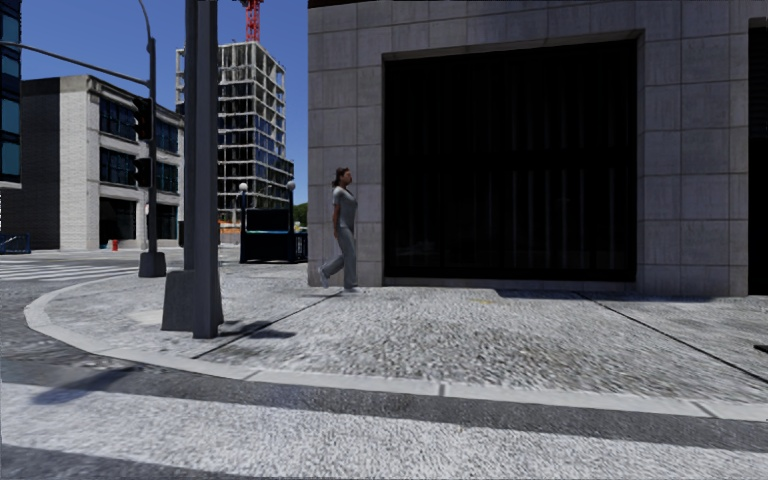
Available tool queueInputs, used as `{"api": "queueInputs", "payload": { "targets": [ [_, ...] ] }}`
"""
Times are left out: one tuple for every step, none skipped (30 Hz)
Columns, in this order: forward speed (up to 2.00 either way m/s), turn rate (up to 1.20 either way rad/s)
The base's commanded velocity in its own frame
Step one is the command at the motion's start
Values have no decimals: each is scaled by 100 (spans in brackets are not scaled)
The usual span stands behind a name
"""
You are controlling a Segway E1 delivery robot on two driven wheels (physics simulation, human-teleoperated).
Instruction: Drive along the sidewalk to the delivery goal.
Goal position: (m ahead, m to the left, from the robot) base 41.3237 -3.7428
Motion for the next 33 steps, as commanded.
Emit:
{"api": "queueInputs", "payload": {
  "targets": [
    [136,19],
    [136,19],
    [136,21],
    [136,21],
    [136,22],
    [136,25],
    [136,25],
    [136,27],
    [136,34],
    [136,34],
    [136,32],
    [136,32],
    [136,25],
    [136,22],
    [136,22],
    [136,22],
    [136,22],
    [136,23],
    [136,23],
    [136,23],
    [137,0],
    [137,0],
    [137,0],
    [137,0],
    [137,0],
    [137,0],
    [137,0],
    [137,0],
    [137,0],
    [137,0],
    [137,0],
    [137,0],
    [137,0]
  ]
}}
